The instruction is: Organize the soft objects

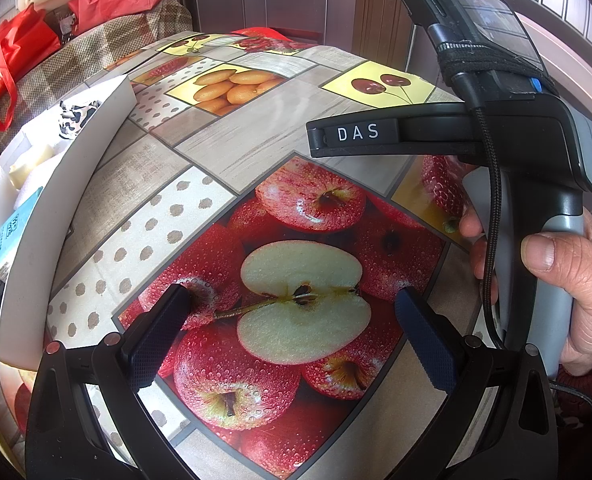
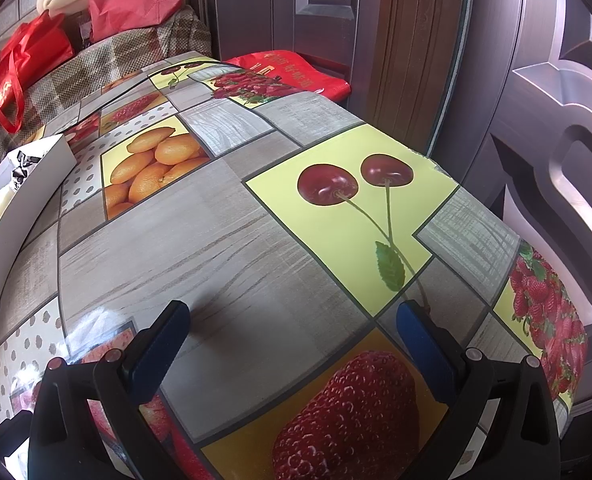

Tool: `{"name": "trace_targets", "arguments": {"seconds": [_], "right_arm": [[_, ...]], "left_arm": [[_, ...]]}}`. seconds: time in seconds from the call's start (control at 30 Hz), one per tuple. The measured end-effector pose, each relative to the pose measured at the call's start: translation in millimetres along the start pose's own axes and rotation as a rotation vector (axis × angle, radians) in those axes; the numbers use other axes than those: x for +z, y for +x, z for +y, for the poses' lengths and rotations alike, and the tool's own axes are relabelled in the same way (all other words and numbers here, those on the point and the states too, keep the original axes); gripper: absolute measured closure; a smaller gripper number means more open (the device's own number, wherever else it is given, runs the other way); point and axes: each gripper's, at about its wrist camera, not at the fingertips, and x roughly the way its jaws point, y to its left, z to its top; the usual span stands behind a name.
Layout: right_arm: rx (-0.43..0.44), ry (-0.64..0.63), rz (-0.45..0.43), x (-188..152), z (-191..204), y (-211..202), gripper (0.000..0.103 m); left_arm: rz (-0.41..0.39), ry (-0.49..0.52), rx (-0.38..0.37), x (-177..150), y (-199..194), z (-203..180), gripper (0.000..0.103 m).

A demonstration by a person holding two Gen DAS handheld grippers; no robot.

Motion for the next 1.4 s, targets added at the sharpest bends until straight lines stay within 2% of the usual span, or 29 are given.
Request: {"name": "trace_targets", "arguments": {"seconds": [1.4], "right_arm": [[0.009,0.003,0.002,0.2,2.9,1.0,0.000]], "left_arm": [[0.000,0.000,0.000,0.0,0.0,0.0,0.001]]}}
